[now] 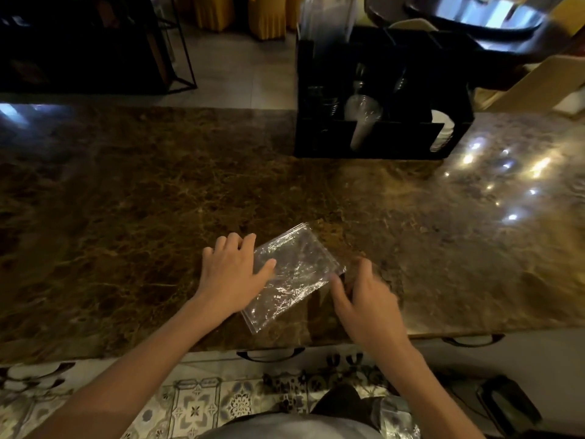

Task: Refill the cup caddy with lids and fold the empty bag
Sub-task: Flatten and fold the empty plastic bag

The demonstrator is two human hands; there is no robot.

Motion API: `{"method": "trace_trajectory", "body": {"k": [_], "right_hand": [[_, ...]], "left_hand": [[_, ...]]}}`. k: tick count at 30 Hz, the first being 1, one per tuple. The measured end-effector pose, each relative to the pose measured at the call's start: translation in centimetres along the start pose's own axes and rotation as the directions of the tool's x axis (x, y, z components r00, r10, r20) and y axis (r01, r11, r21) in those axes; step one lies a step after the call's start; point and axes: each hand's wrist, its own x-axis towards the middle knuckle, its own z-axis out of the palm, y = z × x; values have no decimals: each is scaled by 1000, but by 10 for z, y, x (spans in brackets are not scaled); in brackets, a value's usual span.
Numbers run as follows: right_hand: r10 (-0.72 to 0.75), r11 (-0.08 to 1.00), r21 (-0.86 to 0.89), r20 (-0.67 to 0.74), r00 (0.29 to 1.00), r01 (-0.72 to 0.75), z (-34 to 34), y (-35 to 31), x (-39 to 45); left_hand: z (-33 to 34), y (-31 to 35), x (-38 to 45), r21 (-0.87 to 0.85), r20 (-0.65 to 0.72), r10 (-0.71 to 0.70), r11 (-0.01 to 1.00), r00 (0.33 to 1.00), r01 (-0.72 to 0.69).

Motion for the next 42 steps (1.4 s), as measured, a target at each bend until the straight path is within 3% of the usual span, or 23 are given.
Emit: {"method": "trace_trajectory", "body": {"k": [7,10,15,17,19,22,26,30,34,38,42], "right_hand": [[13,953,300,96,995,-41,11,-8,-18],[79,875,469,100,992,-118,13,-1,-19],[212,546,790,193,958,-279,16,8,-24],[272,365,871,239,932,-330,14,11,-25],[331,258,897,267,905,-359,10,13,-25],[349,243,894,282,894,-377,6,15,-31],[335,370,819,324,885,-440,-1,16,-44],[300,422,803,314,901,-420,-10,29,-62],[332,407,836,239,912,-367,-25,54,-80],[363,413,848,183,914,-333,-42,78,-102],[444,396,861,125,887,-320,-58,110,-135]], "left_hand": [[-5,9,-5,-395,167,-83,907,982,144],[-11,8,-6,-562,293,-78,792,953,238],[-16,3,-17,-808,410,29,475,911,349],[-18,4,-22,-858,440,70,326,895,396],[-19,7,-27,-888,427,90,228,900,399],[-20,12,-32,-916,388,85,144,918,374],[-21,24,-35,-923,385,112,23,916,385],[-20,42,-38,-920,386,171,-4,907,392],[-17,69,-44,-893,432,246,-19,867,450],[-14,104,-58,-869,478,295,23,828,493],[-10,145,-74,-872,486,365,155,794,463]]}}
